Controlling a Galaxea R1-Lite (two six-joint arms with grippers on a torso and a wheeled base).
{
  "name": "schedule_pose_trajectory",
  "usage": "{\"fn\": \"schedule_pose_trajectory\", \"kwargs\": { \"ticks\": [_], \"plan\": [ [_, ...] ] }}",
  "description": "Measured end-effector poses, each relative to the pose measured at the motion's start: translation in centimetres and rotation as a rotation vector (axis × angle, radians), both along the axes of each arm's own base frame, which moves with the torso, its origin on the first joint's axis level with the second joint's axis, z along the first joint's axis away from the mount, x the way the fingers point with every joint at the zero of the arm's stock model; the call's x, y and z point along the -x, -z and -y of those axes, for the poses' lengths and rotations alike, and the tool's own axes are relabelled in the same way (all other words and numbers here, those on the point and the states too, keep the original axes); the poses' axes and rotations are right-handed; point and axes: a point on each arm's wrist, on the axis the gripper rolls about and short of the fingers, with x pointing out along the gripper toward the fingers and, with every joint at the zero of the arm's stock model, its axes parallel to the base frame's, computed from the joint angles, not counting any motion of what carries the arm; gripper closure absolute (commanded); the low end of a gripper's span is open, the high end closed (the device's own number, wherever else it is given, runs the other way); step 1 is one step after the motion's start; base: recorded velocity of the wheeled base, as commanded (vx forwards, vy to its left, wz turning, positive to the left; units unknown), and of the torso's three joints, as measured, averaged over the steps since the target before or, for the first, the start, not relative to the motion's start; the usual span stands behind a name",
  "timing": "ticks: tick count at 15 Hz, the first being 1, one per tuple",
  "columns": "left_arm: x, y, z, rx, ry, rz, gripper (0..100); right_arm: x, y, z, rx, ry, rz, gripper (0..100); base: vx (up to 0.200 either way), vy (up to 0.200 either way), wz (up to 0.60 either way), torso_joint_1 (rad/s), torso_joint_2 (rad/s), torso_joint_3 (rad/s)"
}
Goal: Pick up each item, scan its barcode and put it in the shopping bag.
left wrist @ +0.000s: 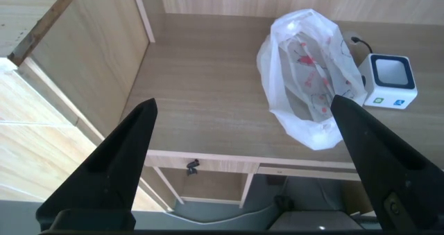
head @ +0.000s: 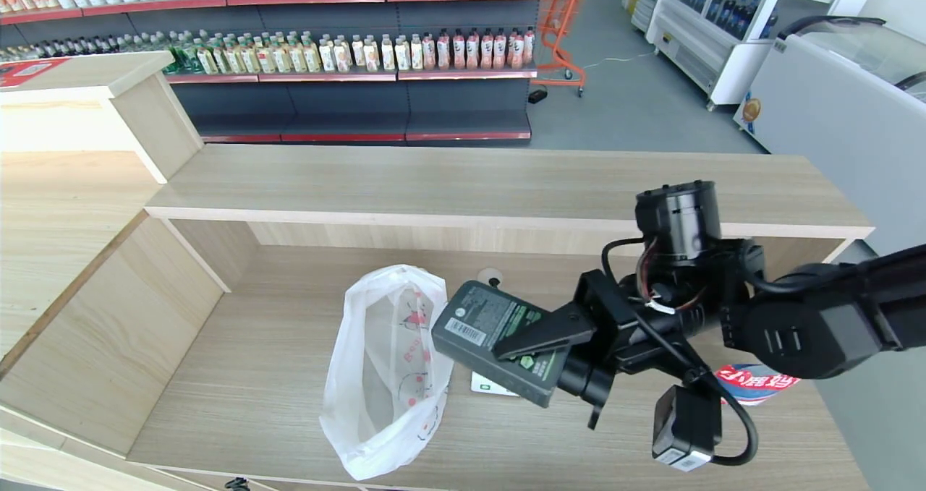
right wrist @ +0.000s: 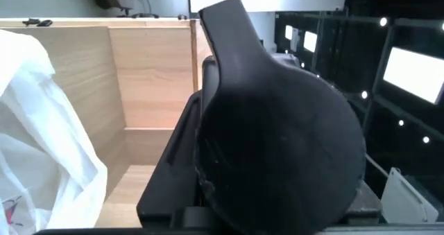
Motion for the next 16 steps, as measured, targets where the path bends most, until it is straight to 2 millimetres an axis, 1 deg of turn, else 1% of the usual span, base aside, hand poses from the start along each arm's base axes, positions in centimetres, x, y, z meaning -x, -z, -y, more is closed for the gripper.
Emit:
{"fn": "schedule_pose_trajectory", "kwargs": {
  "ticks": [1, 2, 3, 5, 7, 8, 9, 10, 12, 14, 15, 16],
  "plan": [
    [0.0, 0.0, 0.0, 0.000, 0.000, 0.000, 0, 0.9, -1.8, 1.0, -0.009, 0.029, -0.009, 100, 0.000, 0.000, 0.00, 0.000, 0.00, 0.000],
    [0.0, 0.0, 0.0, 0.000, 0.000, 0.000, 0, 1.8, -3.1, 2.2, -0.008, 0.077, -0.033, 100, 0.000, 0.000, 0.00, 0.000, 0.00, 0.000],
    [0.0, 0.0, 0.0, 0.000, 0.000, 0.000, 0, 2.9, -3.5, 3.8, 0.009, 0.131, -0.101, 100, 0.000, 0.000, 0.00, 0.000, 0.00, 0.000],
    [0.0, 0.0, 0.0, 0.000, 0.000, 0.000, 0, 5.3, -2.2, 7.0, 0.080, 0.231, -0.358, 100, 0.000, 0.000, 0.00, 0.000, 0.00, 0.000],
    [0.0, 0.0, 0.0, 0.000, 0.000, 0.000, 0, 7.3, -0.7, 9.4, 0.175, 0.286, -0.756, 100, 0.000, 0.000, 0.00, 0.000, 0.00, 0.000],
    [0.0, 0.0, 0.0, 0.000, 0.000, 0.000, 0, 7.3, -0.8, 10.6, 0.174, 0.367, -0.866, 100, 0.000, 0.000, 0.00, 0.000, 0.00, 0.000],
    [0.0, 0.0, 0.0, 0.000, 0.000, 0.000, 0, 7.1, -1.0, 12.1, 0.156, 0.489, -1.013, 100, 0.000, 0.000, 0.00, 0.000, 0.00, 0.000],
    [0.0, 0.0, 0.0, 0.000, 0.000, 0.000, 0, 7.1, -1.3, 13.5, 0.123, 0.598, -1.224, 100, 0.000, 0.000, 0.00, 0.000, 0.00, 0.000],
    [0.0, 0.0, 0.0, 0.000, 0.000, 0.000, 0, 7.4, -1.8, 15.1, 0.039, 0.721, -1.666, 100, 0.000, 0.000, 0.00, 0.000, 0.00, 0.000],
    [0.0, 0.0, 0.0, 0.000, 0.000, 0.000, 0, 7.3, -2.4, 15.7, -0.101, 0.812, -2.006, 100, 0.000, 0.000, 0.00, 0.000, 0.00, 0.000],
    [0.0, 0.0, 0.0, 0.000, 0.000, 0.000, 0, 6.7, -2.6, 15.6, -0.187, 0.836, -2.174, 100, 0.000, 0.000, 0.00, 0.000, 0.00, 0.000],
    [0.0, 0.0, 0.0, 0.000, 0.000, 0.000, 0, 5.7, -2.5, 15.3, -0.264, 0.855, -2.276, 100, 0.000, 0.000, 0.00, 0.000, 0.00, 0.000]
  ]
}}
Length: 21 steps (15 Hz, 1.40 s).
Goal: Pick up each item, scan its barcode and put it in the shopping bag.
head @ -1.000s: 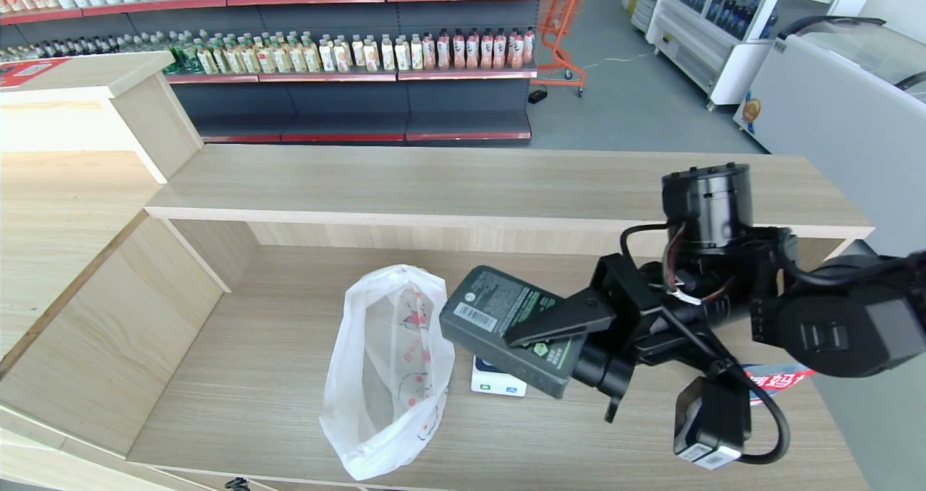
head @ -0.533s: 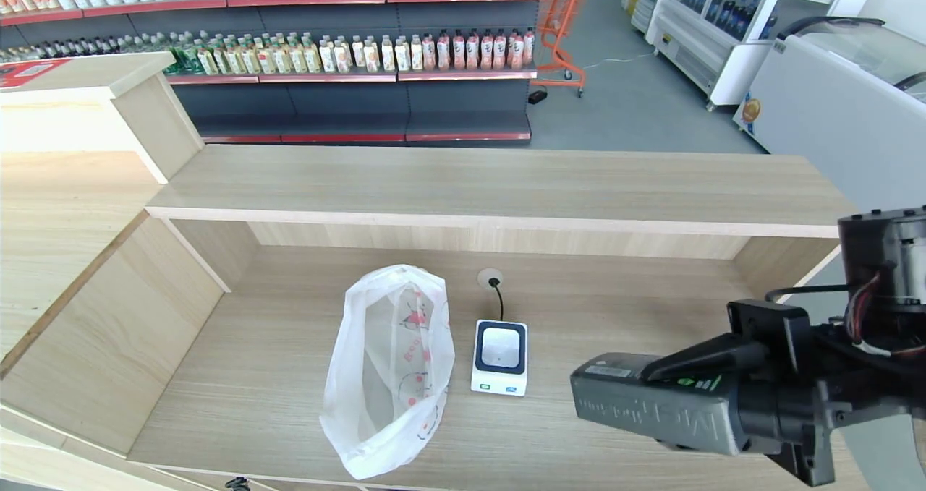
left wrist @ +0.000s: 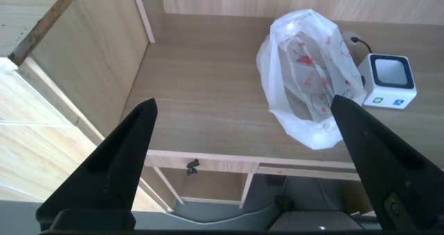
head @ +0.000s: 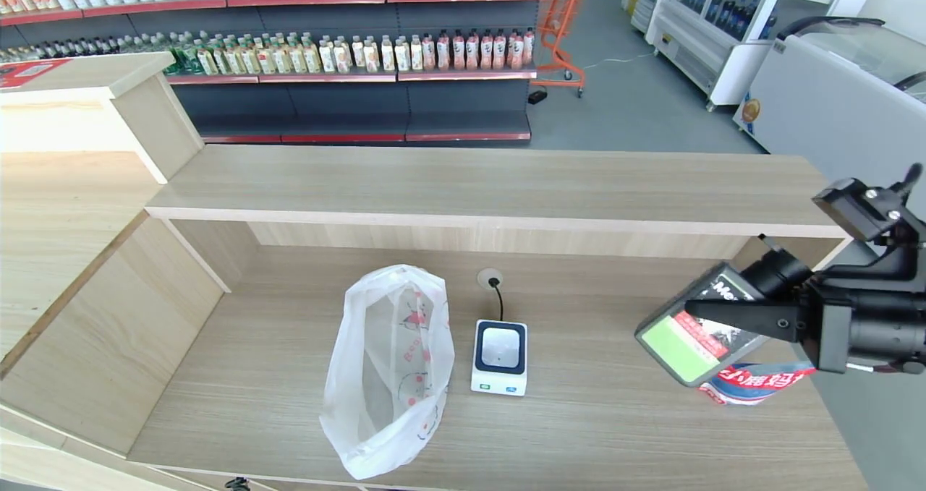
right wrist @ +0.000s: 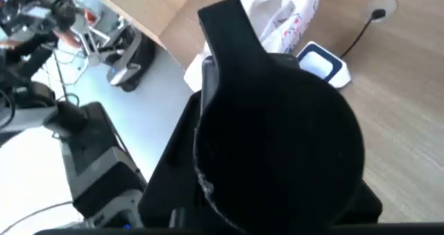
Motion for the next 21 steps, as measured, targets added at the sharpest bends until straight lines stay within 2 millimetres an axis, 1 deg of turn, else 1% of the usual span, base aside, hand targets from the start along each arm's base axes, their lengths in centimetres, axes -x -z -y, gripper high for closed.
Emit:
{"fn": "schedule_pose_trajectory", "kwargs": {
  "ticks": [2, 4, 6, 9, 10, 11, 13, 14, 16, 21],
  "plan": [
    [0.0, 0.0, 0.0, 0.000, 0.000, 0.000, 0, -3.0, 1.5, -1.3, -0.048, 0.124, -0.124, 100, 0.000, 0.000, 0.00, 0.000, 0.00, 0.000],
    [0.0, 0.0, 0.0, 0.000, 0.000, 0.000, 0, -5.7, 4.1, -3.2, -0.063, 0.177, -0.197, 100, 0.000, 0.000, 0.00, 0.000, 0.00, 0.000],
    [0.0, 0.0, 0.0, 0.000, 0.000, 0.000, 0, -7.7, 6.9, -5.8, -0.042, 0.187, -0.227, 100, 0.000, 0.000, 0.00, 0.000, 0.00, 0.000],
    [0.0, 0.0, 0.0, 0.000, 0.000, 0.000, 0, -10.7, 9.8, -10.4, 0.020, 0.211, -0.202, 100, 0.000, 0.000, 0.00, 0.000, 0.00, 0.000],
    [0.0, 0.0, 0.0, 0.000, 0.000, 0.000, 0, -11.3, 10.8, -11.4, 0.052, 0.204, -0.199, 100, 0.000, 0.000, 0.00, 0.000, 0.00, 0.000],
    [0.0, 0.0, 0.0, 0.000, 0.000, 0.000, 0, -11.7, 11.9, -12.1, 0.079, 0.190, -0.201, 100, 0.000, 0.000, 0.00, 0.000, 0.00, 0.000],
    [0.0, 0.0, 0.0, 0.000, 0.000, 0.000, 0, -12.1, 13.9, -12.8, 0.124, 0.173, -0.230, 100, 0.000, 0.000, 0.00, 0.000, 0.00, 0.000],
    [0.0, 0.0, 0.0, 0.000, 0.000, 0.000, 0, -12.5, 14.7, -13.1, 0.133, 0.171, -0.237, 100, 0.000, 0.000, 0.00, 0.000, 0.00, 0.000],
    [0.0, 0.0, 0.0, 0.000, 0.000, 0.000, 0, -13.2, 15.6, -13.5, 0.157, 0.208, -0.234, 100, 0.000, 0.000, 0.00, 0.000, 0.00, 0.000],
    [0.0, 0.0, 0.0, 0.000, 0.000, 0.000, 0, -15.2, 16.4, -15.2, 0.165, 0.209, -0.186, 100, 0.000, 0.000, 0.00, 0.000, 0.00, 0.000]
  ]
}}
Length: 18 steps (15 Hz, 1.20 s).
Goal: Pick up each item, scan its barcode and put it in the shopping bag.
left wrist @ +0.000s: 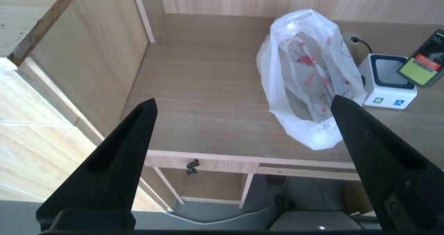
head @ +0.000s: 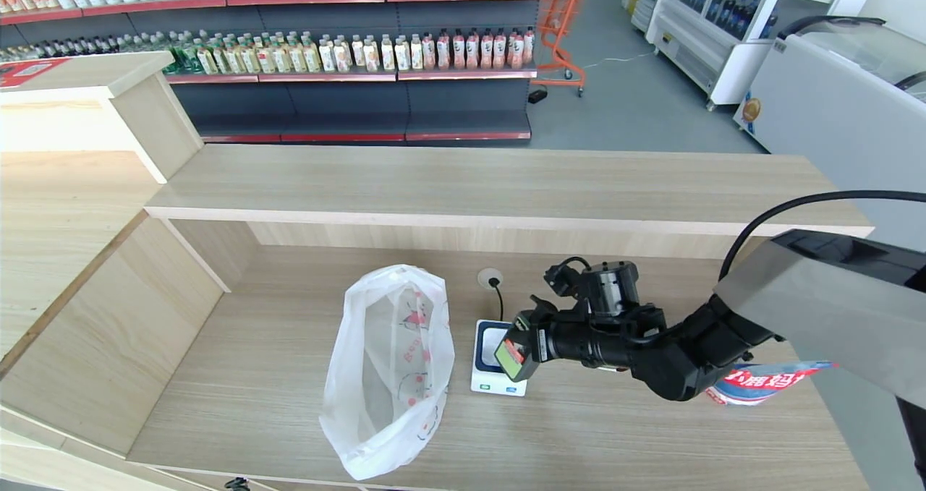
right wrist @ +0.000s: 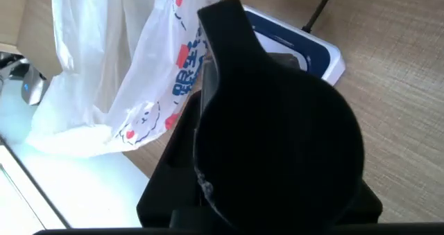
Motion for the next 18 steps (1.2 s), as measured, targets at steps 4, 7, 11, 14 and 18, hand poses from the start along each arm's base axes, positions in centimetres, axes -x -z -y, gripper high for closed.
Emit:
{"fn": "schedule_pose_trajectory", "kwargs": {
  "ticks": [4, 7, 11, 14, 18],
  "plan": [
    [0.0, 0.0, 0.0, 0.000, 0.000, 0.000, 0, -0.9, 0.6, -0.7, -0.003, -0.002, 0.010, 100, 0.000, 0.000, 0.00, 0.000, 0.00, 0.000],
    [0.0, 0.0, 0.0, 0.000, 0.000, 0.000, 0, -1.6, 0.9, -1.1, -0.011, -0.005, 0.020, 100, 0.000, 0.000, 0.00, 0.000, 0.00, 0.000],
    [0.0, 0.0, 0.0, 0.000, 0.000, 0.000, 0, -2.0, 1.1, -1.9, -0.017, -0.017, 0.029, 100, 0.000, 0.000, 0.00, 0.000, 0.00, 0.000],
    [0.0, 0.0, 0.0, 0.000, 0.000, 0.000, 0, -1.6, 0.2, -1.8, -0.076, 0.028, -0.015, 100, 0.000, 0.000, 0.00, 0.000, 0.00, 0.000],
    [0.0, 0.0, 0.0, 0.000, 0.000, 0.000, 0, 2.7, -5.9, 0.5, -0.148, 0.145, -0.001, 100, 0.000, 0.000, 0.00, 0.000, 0.00, 0.000]
  ]
}}
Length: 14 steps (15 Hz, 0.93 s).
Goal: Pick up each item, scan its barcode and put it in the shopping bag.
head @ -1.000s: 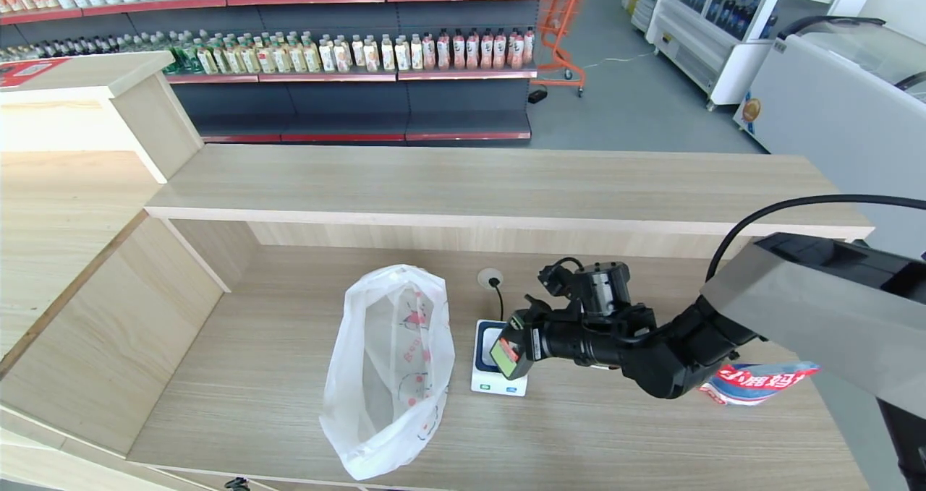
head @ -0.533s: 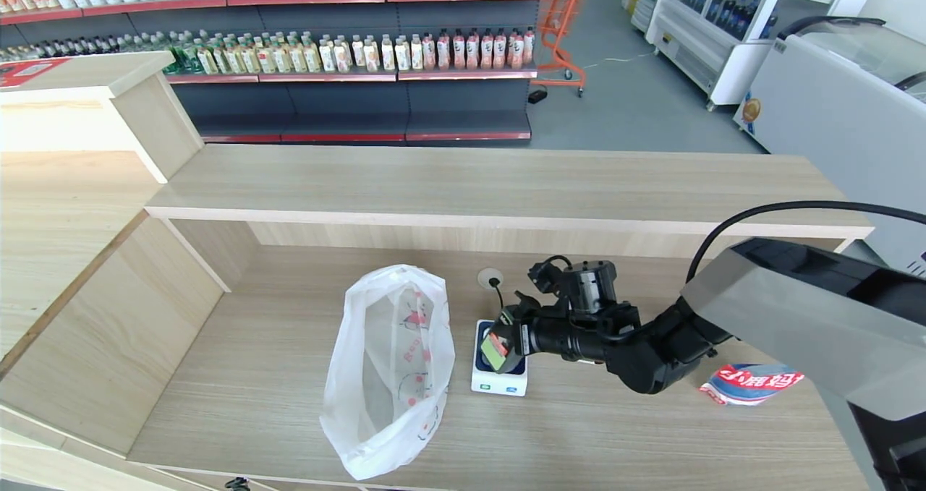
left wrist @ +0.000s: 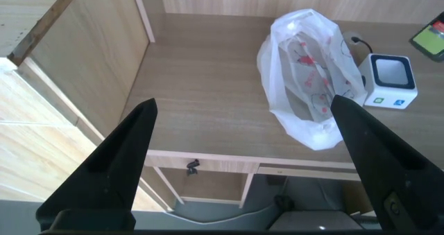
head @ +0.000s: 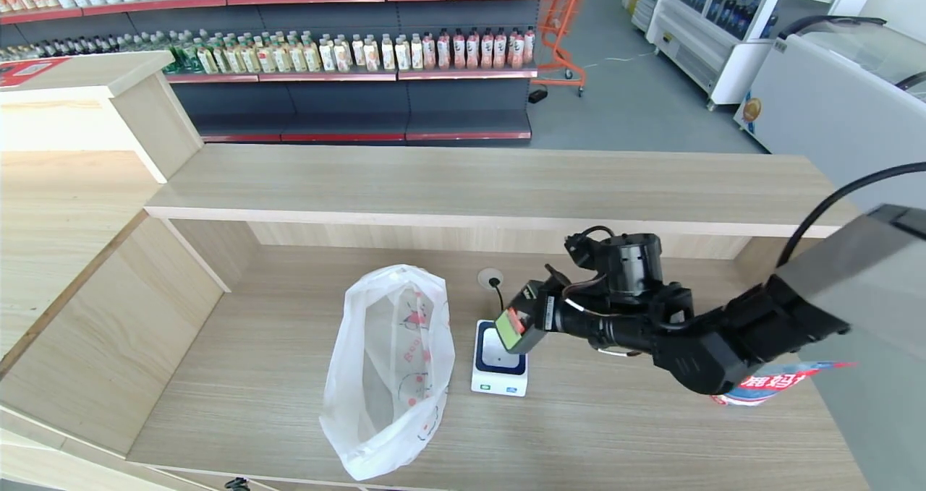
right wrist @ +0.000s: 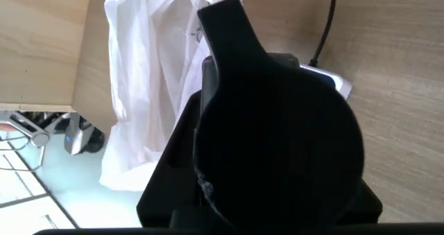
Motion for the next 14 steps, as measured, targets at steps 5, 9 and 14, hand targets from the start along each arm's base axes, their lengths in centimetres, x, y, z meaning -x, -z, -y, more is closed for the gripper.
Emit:
{"fn": "schedule_pose_trajectory", "kwargs": {
  "ticks": [5, 9, 14],
  "plan": [
    [0.0, 0.0, 0.0, 0.000, -0.001, 0.000, 0, 9.4, -5.0, 8.8, 0.244, -0.122, 0.245, 100, 0.000, 0.000, 0.00, 0.000, 0.00, 0.000],
    [0.0, 0.0, 0.0, 0.000, 0.001, 0.000, 0, 14.6, -4.9, 12.6, 0.286, -0.081, 0.282, 100, 0.000, 0.000, 0.00, 0.000, 0.00, 0.000],
    [0.0, 0.0, 0.0, -0.004, 0.001, 0.000, 0, 15.8, -5.3, 14.1, 0.217, 0.019, 0.256, 100, 0.000, 0.000, 0.00, 0.000, 0.00, 0.000]
  ]
}}
